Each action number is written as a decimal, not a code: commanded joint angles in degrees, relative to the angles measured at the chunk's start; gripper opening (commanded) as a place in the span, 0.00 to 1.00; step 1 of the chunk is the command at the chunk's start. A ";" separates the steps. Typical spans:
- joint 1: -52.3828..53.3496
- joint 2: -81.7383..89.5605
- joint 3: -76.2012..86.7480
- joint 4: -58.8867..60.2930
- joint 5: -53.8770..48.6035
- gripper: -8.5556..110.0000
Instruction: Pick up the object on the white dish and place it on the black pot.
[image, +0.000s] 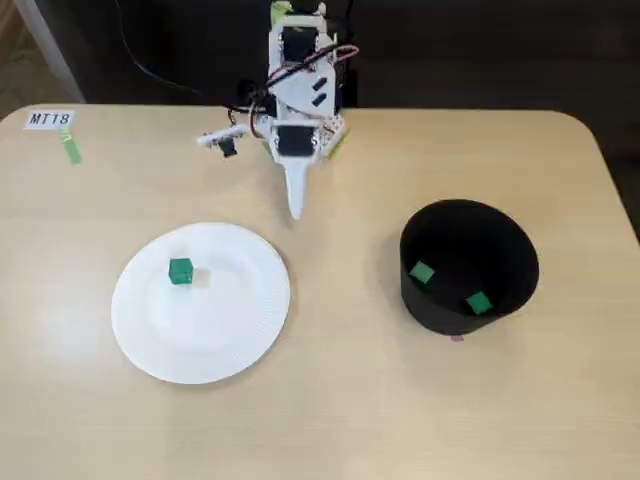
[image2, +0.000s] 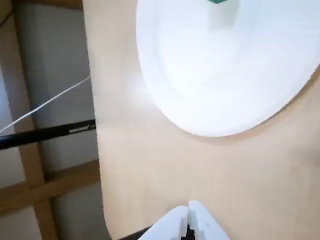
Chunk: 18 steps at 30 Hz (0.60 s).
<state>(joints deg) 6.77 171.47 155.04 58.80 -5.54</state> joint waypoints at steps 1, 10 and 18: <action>2.55 -12.57 -13.80 -0.44 -3.16 0.07; 15.38 -39.73 -34.45 7.47 -16.08 0.07; 22.06 -57.13 -44.21 8.53 -25.14 0.07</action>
<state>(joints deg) 27.16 117.51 116.28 66.88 -28.92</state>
